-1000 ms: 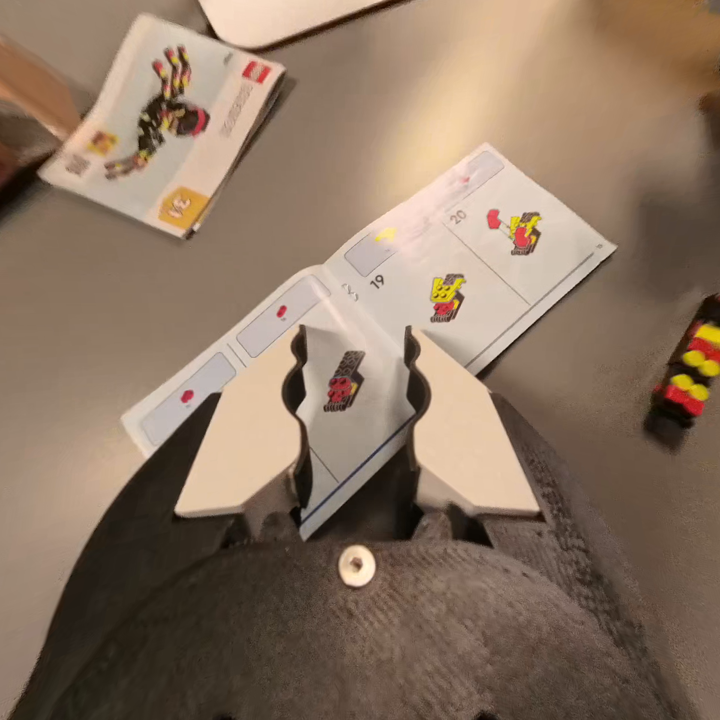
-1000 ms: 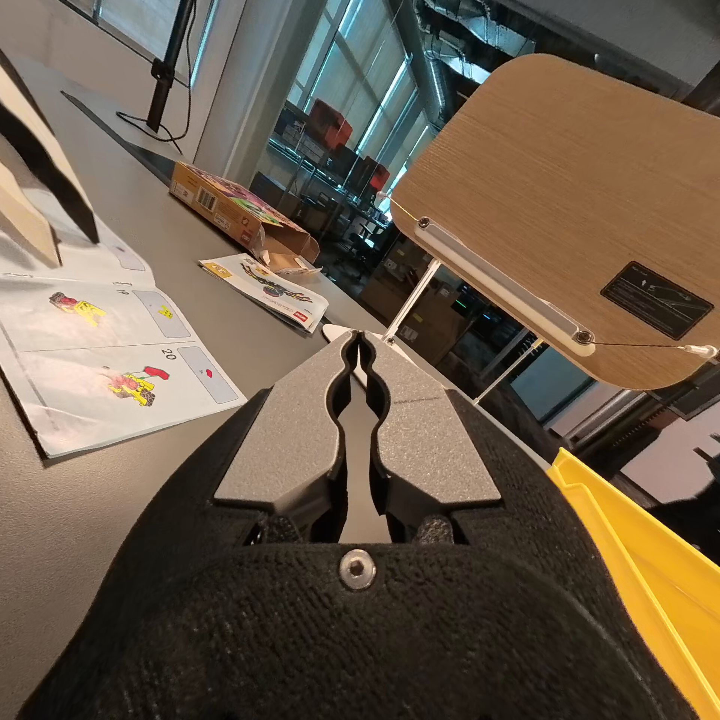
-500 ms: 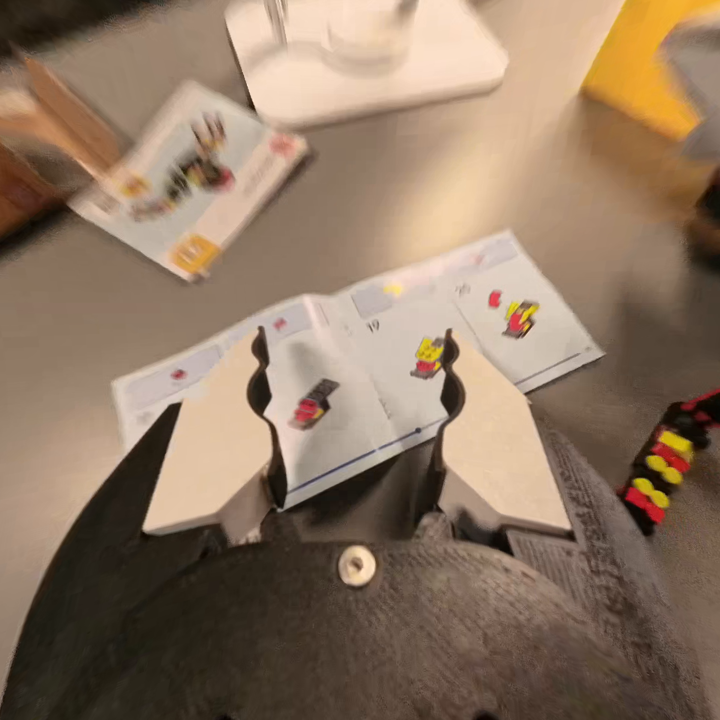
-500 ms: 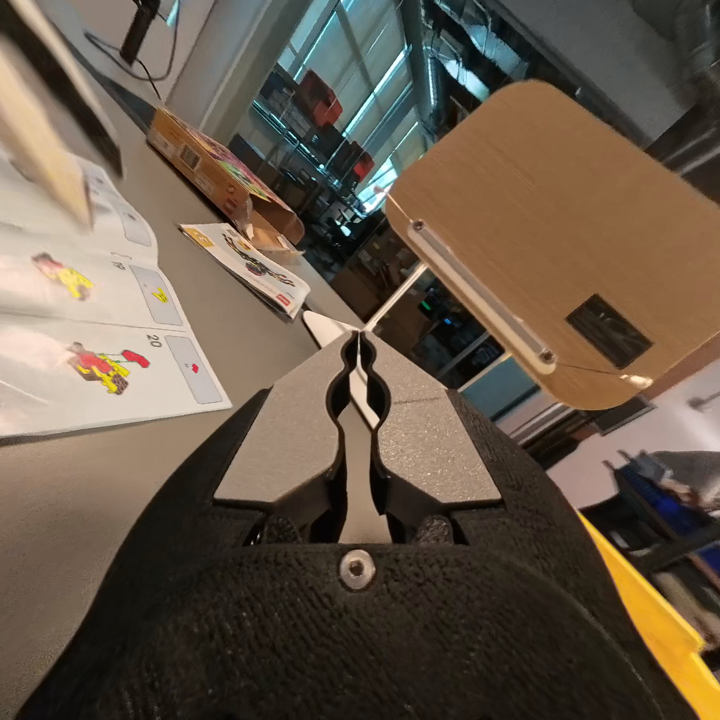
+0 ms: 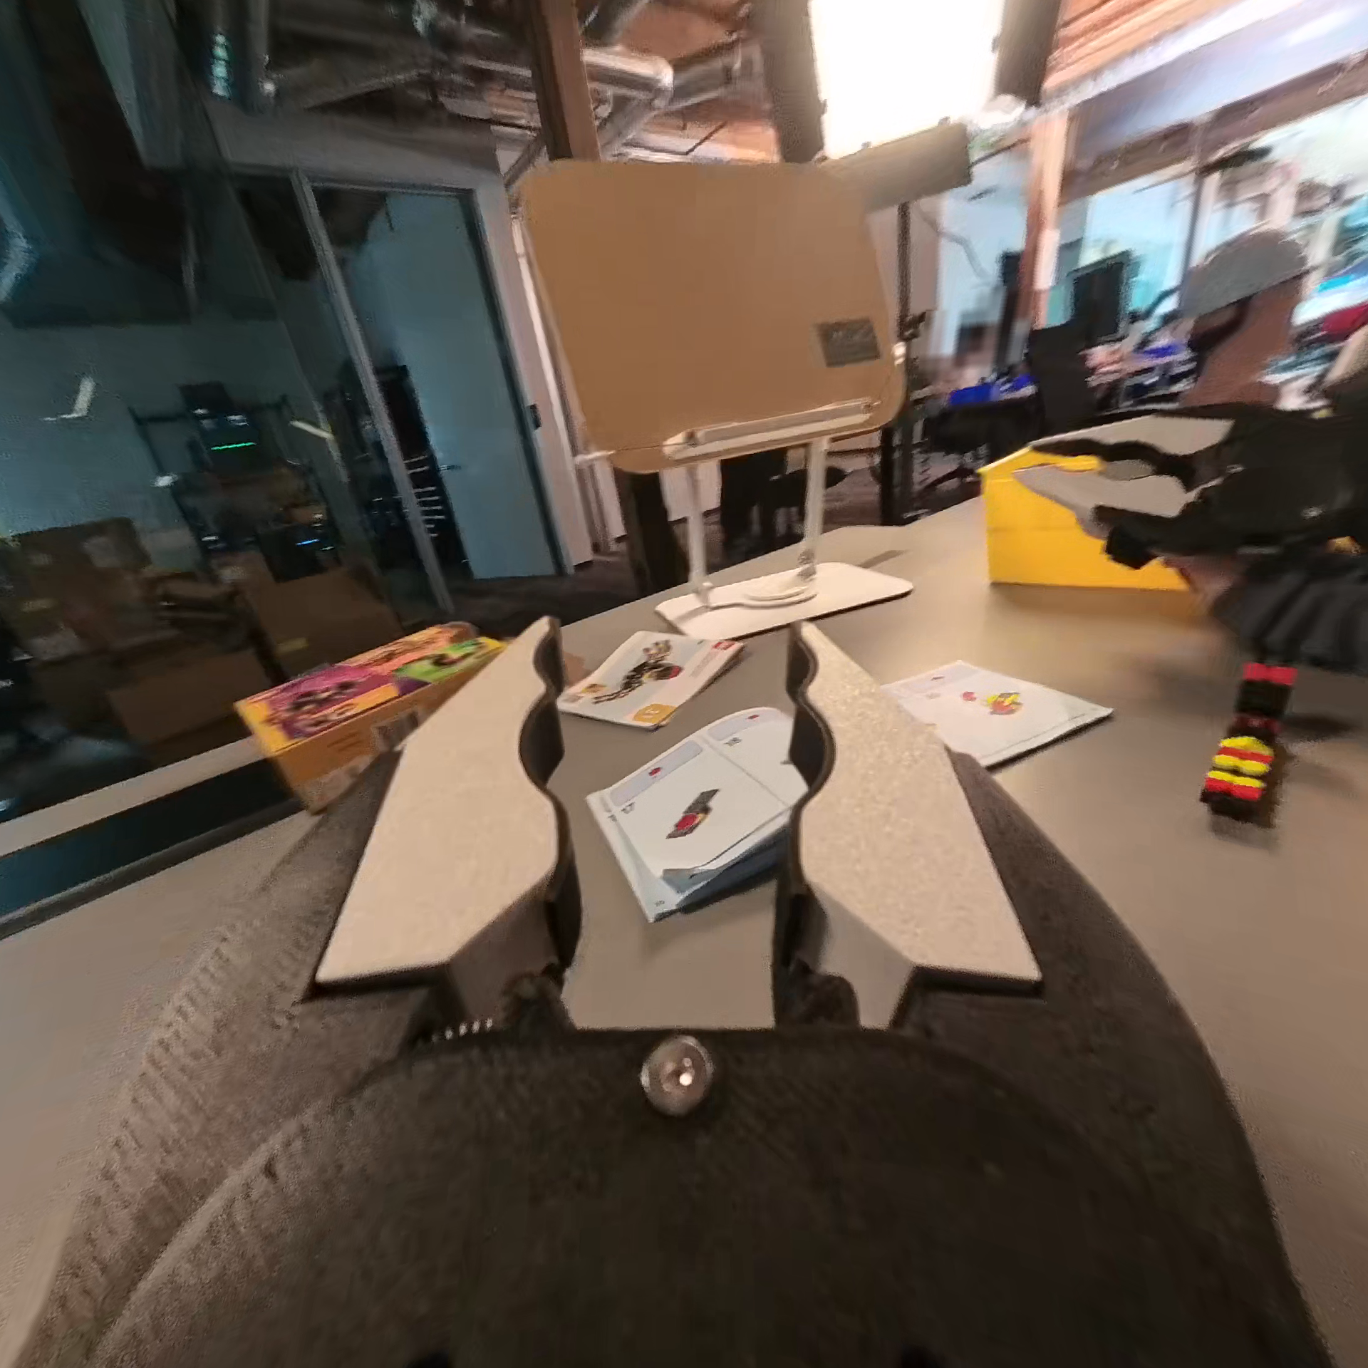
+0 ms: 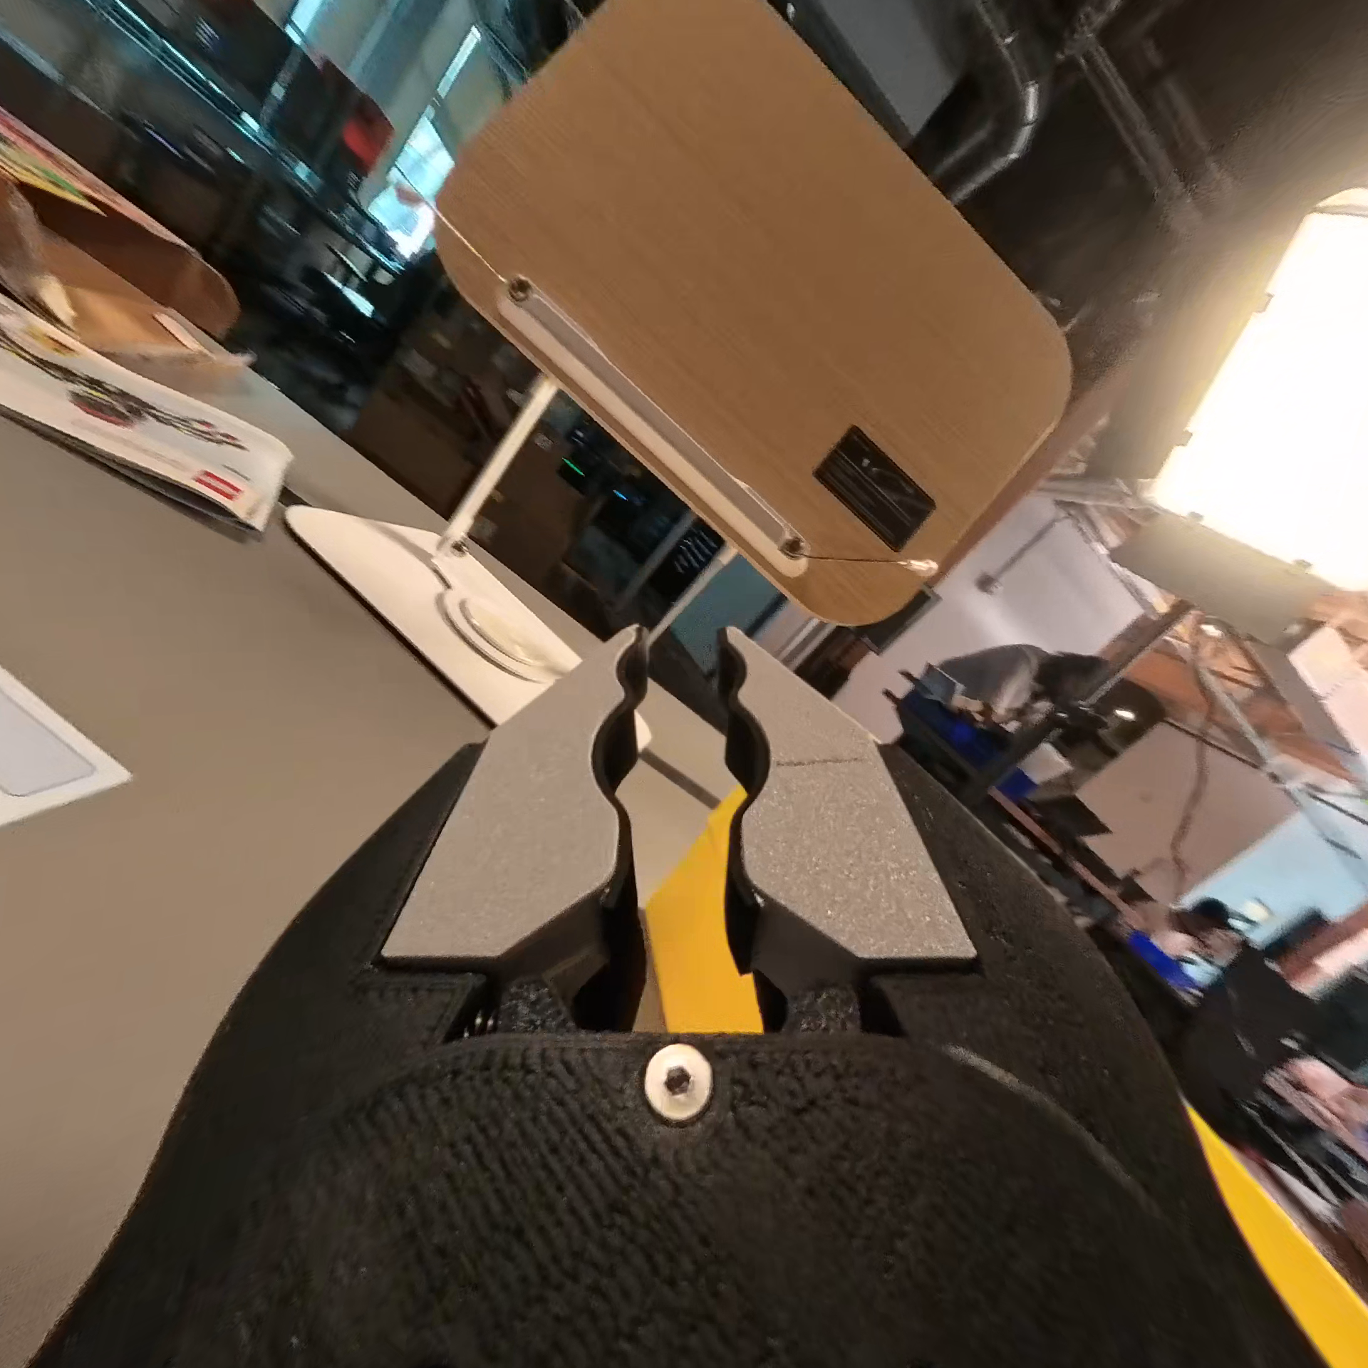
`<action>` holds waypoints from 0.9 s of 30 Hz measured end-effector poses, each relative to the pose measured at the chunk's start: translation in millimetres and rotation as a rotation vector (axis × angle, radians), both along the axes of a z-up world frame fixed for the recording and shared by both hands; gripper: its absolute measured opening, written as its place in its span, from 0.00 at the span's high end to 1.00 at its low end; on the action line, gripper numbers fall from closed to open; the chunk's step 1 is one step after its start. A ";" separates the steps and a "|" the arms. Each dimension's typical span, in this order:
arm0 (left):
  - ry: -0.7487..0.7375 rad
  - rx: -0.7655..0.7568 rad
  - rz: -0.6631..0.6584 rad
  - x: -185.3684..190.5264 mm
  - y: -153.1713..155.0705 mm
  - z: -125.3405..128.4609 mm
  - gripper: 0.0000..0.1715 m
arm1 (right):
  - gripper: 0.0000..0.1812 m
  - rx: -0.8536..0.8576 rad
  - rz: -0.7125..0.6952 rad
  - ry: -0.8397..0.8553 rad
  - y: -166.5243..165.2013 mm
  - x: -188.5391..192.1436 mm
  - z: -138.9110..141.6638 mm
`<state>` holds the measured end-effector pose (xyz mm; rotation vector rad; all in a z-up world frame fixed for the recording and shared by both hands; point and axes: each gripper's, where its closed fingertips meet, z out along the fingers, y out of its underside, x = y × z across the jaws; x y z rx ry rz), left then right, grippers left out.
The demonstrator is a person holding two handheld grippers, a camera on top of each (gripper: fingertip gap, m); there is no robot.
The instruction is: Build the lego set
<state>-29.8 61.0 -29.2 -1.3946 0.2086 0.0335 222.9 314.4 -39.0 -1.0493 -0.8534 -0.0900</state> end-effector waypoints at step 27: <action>0.029 -0.016 -0.062 5.7 0.9 -9.6 0.73 | 0.95 0.116 0.673 -0.099 -276.6 -195.8 -5.6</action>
